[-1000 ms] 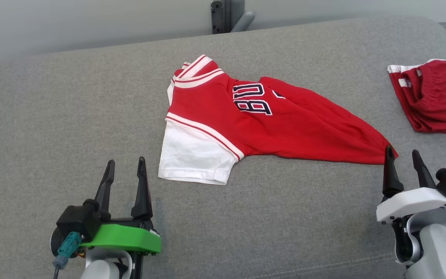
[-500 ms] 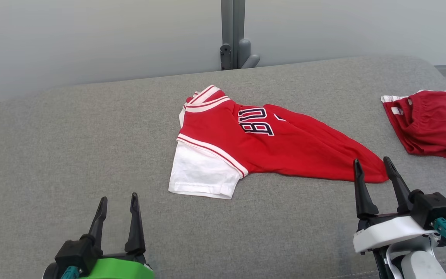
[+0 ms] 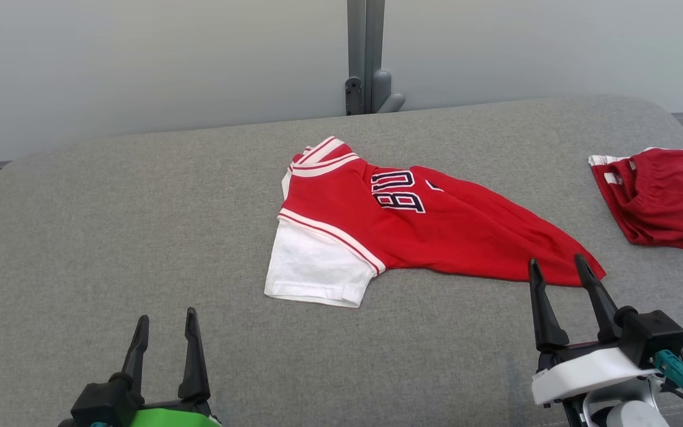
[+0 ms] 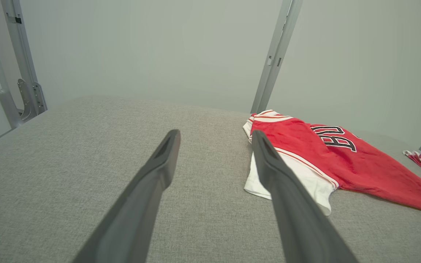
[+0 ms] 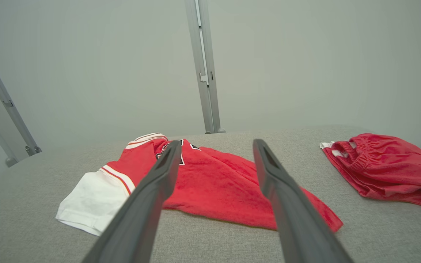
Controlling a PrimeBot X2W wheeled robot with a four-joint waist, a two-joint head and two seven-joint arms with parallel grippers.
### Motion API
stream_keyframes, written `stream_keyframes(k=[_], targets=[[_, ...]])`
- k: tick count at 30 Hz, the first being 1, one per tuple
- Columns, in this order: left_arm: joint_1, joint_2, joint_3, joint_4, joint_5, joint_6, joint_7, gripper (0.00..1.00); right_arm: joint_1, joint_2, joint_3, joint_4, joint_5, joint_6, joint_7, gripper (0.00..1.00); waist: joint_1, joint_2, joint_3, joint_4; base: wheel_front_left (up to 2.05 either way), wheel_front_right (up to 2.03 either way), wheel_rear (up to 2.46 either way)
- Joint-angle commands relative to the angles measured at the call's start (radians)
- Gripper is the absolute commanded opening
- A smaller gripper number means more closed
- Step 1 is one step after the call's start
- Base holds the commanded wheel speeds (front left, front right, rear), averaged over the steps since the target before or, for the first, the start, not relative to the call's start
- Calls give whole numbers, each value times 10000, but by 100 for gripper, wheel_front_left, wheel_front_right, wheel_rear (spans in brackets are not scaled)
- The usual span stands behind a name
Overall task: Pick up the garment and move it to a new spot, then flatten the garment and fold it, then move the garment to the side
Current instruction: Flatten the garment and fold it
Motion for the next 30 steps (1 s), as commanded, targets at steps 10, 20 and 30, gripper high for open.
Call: stream_keyframes(k=[10, 20, 30], targets=[[1, 11, 21, 83, 59, -27, -2, 100, -10, 2, 86, 65, 101, -13, -12, 100, 0, 117, 58, -22, 0, 0, 0], [-223, 11, 16, 216, 146, -79, -2, 100, -101, 3, 75, 86, 159, -13, -37, 100, 0, 117, 163, -62, 0, 0, 0], [-1323, 74, -548, 1619, 279, -595, 326, 100, -269, 2, -86, 211, 322, -13, -40, 100, 0, 117, 476, -230, 0, 0, 0]])
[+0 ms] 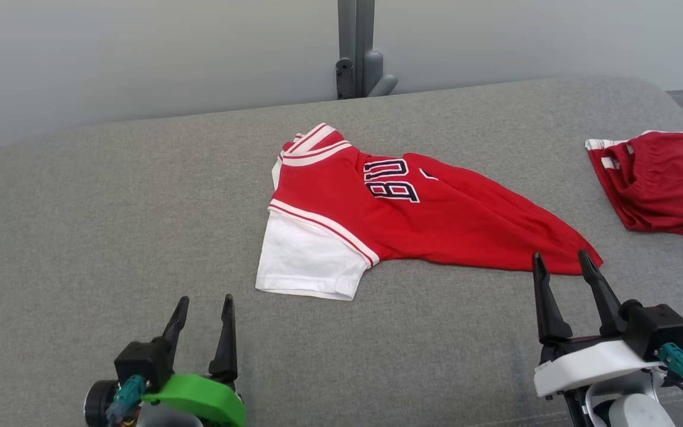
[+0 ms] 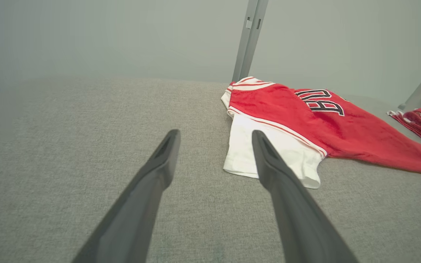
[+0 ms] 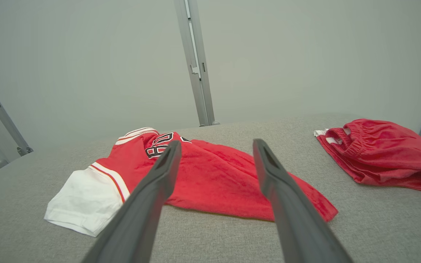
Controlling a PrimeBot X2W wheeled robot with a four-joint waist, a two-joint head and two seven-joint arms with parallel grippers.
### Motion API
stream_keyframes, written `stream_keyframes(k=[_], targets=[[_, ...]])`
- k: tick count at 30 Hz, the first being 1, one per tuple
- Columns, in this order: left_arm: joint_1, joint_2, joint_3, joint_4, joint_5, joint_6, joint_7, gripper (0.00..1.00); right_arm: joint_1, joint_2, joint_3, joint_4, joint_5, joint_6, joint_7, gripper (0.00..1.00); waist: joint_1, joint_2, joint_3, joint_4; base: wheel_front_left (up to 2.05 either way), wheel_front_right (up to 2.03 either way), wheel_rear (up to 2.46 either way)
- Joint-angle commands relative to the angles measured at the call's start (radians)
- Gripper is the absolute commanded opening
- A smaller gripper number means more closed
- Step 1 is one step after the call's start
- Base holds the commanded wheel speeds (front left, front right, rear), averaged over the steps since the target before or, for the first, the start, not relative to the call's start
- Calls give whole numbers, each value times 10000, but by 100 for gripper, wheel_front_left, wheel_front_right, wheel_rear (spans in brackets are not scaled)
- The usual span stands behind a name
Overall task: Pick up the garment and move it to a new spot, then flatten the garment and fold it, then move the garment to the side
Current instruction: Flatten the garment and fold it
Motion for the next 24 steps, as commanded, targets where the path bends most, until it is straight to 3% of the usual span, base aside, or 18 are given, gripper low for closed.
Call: stream_keyframes(k=[1, 10, 24], targets=[[-448, 68, -81, 366, -26, -149, 159, 100, -122, -4, -33, 70, 112, -13, -23, 100, 0, 117, 136, -100, 0, 0, 0], [-2567, 80, -432, 3127, -699, -569, 1357, 100, -514, -6, -87, 358, 242, -13, -81, 100, 0, 117, 865, -667, 0, 0, 0], [-4377, 239, -460, 6226, -1489, -777, 1048, 100, -899, -5, -15, 584, 349, -13, -243, 100, 0, 117, 1555, -1558, 0, 0, 0]])
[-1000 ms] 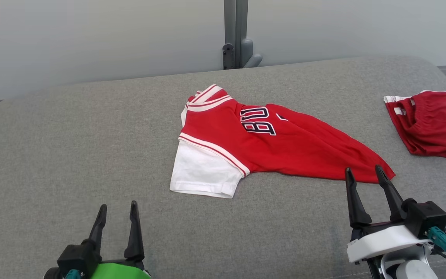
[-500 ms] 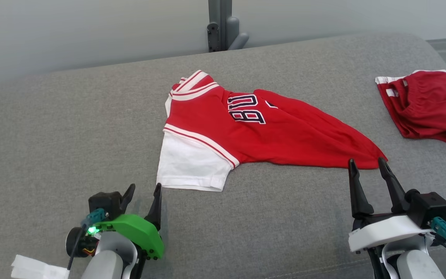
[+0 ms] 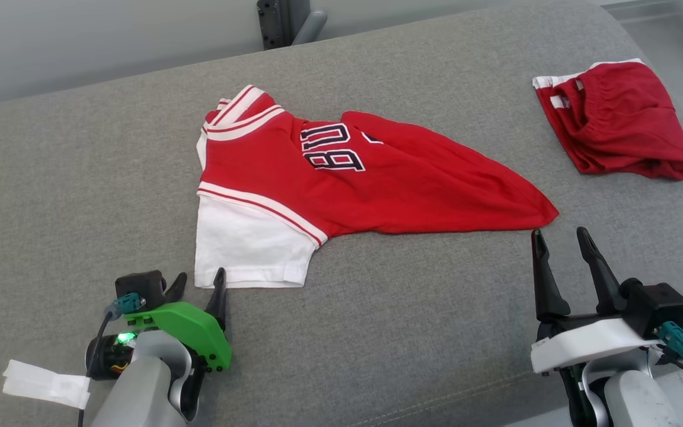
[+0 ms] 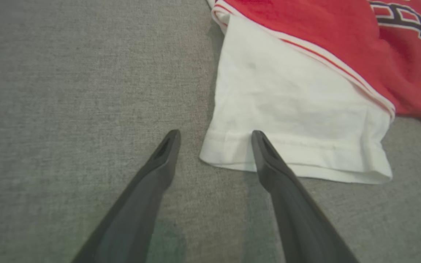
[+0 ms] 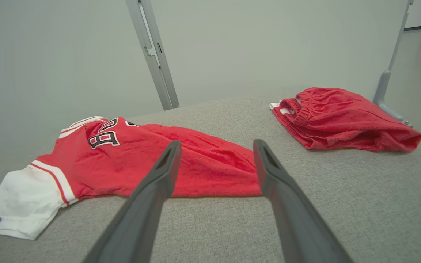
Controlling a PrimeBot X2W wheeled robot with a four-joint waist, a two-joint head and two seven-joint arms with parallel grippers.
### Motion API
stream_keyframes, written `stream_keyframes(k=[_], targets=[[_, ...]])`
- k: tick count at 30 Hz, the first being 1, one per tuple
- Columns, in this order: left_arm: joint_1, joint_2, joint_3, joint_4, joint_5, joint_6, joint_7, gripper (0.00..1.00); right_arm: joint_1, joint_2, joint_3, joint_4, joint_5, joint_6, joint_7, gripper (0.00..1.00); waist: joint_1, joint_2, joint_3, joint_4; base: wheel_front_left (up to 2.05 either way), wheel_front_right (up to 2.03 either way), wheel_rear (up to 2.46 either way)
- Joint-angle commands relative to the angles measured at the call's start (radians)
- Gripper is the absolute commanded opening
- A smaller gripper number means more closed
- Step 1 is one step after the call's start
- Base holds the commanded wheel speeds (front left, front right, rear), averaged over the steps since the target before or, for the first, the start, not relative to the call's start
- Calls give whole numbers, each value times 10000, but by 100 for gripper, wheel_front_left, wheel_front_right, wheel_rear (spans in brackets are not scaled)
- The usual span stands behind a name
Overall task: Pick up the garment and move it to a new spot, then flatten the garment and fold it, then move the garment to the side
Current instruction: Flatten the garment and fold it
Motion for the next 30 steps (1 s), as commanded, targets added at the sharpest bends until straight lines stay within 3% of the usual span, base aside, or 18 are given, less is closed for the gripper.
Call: stream_keyframes(k=[1, 2, 3, 5, 14, 19, 24, 30], targets=[[-109, 59, -64, 158, 0, -55, -20, 100, -78, -7, -2, 24, 13, -13, -40, 100, 0, 117, 83, -140, 0, 0, 0], [-129, 37, -129, 303, -51, -64, -15, 100, -86, -8, -16, 35, 13, -13, -52, 100, 0, 117, 78, -163, 0, 0, 0], [-154, 18, -183, 400, -131, -71, -72, 57, -85, -6, -30, 44, 9, -13, -61, 100, 0, 117, 69, -176, 0, 0, 0], [-183, -32, -361, 495, -234, -73, -215, 0, -38, -8, -89, 70, -13, -13, -76, 100, 0, 117, 35, -170, 0, 0, 0], [435, 70, -1142, -517, -1176, -66, -1104, 0, 198, -8, -833, 979, 33, -13, -80, 100, 0, 117, -377, 234, 0, 0, 0], [1380, 267, -475, -2160, -1438, -42, -1313, 0, 330, -9, -1077, 1571, 138, -13, -77, 100, 0, 117, -673, 624, 0, 0, 0], [2969, 274, 400, -4635, -947, 293, -1299, 0, 360, -9, -1354, 2181, 193, -13, -59, 100, 0, 117, -891, 1124, 0, 0, 0], [4389, 271, 674, -6659, -581, 666, -1301, 0, 113, -11, -1546, 3044, 515, -13, 60, 100, 0, 117, -972, 1812, 0, 0, 0]])
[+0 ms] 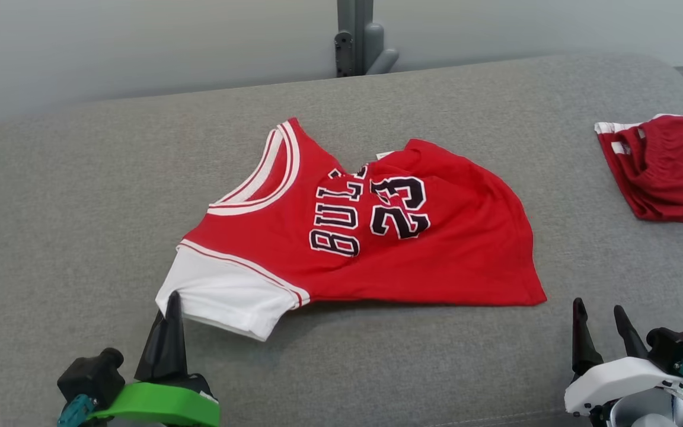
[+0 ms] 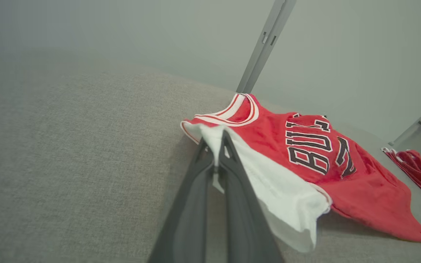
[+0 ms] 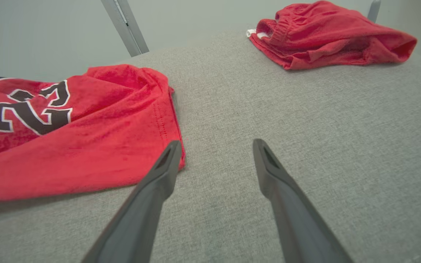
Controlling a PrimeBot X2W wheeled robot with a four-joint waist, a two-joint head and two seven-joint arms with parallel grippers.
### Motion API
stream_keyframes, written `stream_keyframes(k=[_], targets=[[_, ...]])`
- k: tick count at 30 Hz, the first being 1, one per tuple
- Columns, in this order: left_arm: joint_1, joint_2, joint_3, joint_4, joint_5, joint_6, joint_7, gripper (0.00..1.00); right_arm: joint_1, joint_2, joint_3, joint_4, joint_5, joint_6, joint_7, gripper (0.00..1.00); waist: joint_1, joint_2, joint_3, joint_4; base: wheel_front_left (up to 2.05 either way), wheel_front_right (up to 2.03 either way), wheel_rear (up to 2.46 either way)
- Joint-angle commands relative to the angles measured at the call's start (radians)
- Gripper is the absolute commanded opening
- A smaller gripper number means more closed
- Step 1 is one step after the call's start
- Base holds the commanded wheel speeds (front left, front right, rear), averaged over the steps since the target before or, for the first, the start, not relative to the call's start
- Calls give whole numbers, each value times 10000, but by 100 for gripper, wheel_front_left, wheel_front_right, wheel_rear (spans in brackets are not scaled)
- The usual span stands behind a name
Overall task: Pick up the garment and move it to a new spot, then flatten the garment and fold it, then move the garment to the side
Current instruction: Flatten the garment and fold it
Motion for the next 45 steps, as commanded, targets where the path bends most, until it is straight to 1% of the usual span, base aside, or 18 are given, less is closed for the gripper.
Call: stream_keyframes(k=[1, 5, 7, 11, 19, 23, 29, 30, 32, 34, 35, 36, 37, 38, 45], targets=[[434, 55, 65, -480, 114, 178, -24, 0, -188, -15, -19, 349, 223, -13, 70, 100, 0, 117, -123, 575, 0, 0, 0], [849, 53, 26, -1046, 131, 314, 40, 0, -551, -15, 131, 1132, 672, -13, 280, 100, 0, 117, -70, 937, 0, 0, 0], [900, 47, 2, -1121, 144, 340, 80, 0, -669, -16, 186, 1329, 736, -13, 351, 100, 0, 117, -54, 1005, 0, 0, 0], [922, -11, -175, -1238, 170, 414, 158, 0, -1237, -30, 573, 2357, 997, -13, 856, 100, 0, 117, 27, 1235, 0, 0, 0], [758, -43, -282, -1177, 150, 475, 151, 0, -1577, 19, 997, 3288, 781, -7, 1240, 100, 0, 117, 95, 1333, 0, 0, 0], [727, -16, -279, -1136, 122, 488, 132, 0, -1561, 70, 1269, 3553, 624, -2, 1460, 82, 0, 117, 81, 1342, 0, 0, 0], [702, 35, -266, -1107, 85, 478, 118, 0, -1335, 84, 1648, 3356, 752, 29, 1604, 80, 0, 117, 76, 1309, 0, 0, 0], [708, 42, -261, -1104, 75, 475, 110, 0, -1289, 82, 1708, 3308, 773, 29, 1636, 77, 0, 117, 77, 1290, 0, 0, 0], [719, 50, -263, -1094, 61, 465, 99, 0, -1217, 81, 1832, 3237, 783, 29, 1785, 65, 0, 117, 69, 1257, 0, 0, 0], [707, 47, -280, -1087, 62, 460, 90, 0, -1174, 73, 1901, 3169, 830, 27, 1879, 46, 0, 117, 58, 1234, 0, 0, 0], [694, 46, -289, -1084, 63, 459, 85, 0, -1159, 66, 1916, 3149, 830, 23, 1916, 39, 0, 117, 49, 1226, 0, 0, 0], [679, 44, -301, -1081, 63, 460, 82, 0, -1146, 56, 1913, 3121, 873, 18, 1923, 29, 0, 117, 37, 1222, 0, 0, 0], [669, 42, -312, -1076, 68, 459, 80, 0, -1152, 44, 1880, 3063, 906, 9, 1857, 8, 0, 117, 26, 1219, 0, 0, 0], [656, 45, -318, -1070, 66, 457, 81, 0, -1182, 26, 1819, 2993, 908, -8, 1744, 0, 0, 117, 14, 1216, 0, 0, 0], [542, 43, -183, -1249, 30, 476, 36, 0, -1494, -20, 1438, 2007, 1227, -8, 746, 0, 0, 117, -84, 1122, 0, 0, 0]])
